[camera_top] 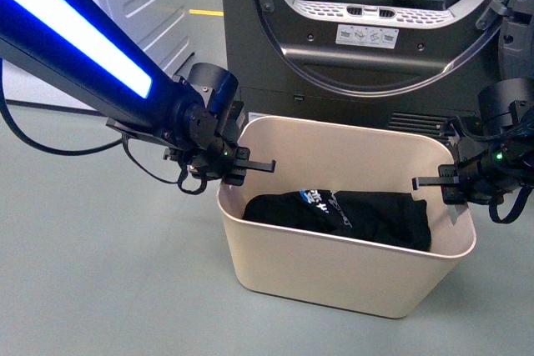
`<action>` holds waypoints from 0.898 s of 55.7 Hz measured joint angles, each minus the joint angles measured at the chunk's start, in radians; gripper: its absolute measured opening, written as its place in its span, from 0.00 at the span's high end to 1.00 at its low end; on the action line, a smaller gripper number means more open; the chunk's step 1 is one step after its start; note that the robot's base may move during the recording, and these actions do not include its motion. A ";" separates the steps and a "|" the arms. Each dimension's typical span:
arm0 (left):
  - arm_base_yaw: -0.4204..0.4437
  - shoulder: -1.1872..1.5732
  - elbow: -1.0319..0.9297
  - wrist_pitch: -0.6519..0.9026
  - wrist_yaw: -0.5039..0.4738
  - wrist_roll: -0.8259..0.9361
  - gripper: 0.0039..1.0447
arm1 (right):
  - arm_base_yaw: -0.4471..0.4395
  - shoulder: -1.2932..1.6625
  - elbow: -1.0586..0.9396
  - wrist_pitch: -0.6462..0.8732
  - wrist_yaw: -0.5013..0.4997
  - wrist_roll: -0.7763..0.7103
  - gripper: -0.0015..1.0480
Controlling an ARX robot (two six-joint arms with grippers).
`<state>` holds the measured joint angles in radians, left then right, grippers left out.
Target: Move hamper under clothes hanger
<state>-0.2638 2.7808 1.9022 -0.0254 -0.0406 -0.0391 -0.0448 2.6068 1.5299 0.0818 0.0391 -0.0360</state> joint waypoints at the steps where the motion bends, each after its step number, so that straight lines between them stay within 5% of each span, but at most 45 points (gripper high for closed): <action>1: -0.001 0.000 0.000 0.000 0.000 0.000 0.92 | 0.000 0.000 0.000 -0.001 0.000 0.004 0.93; 50: -0.008 -0.081 -0.048 0.019 -0.032 -0.015 0.96 | 0.003 -0.075 0.000 -0.029 0.011 0.004 0.97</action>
<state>-0.2722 2.6999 1.8545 -0.0063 -0.0731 -0.0544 -0.0418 2.5317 1.5295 0.0528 0.0498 -0.0319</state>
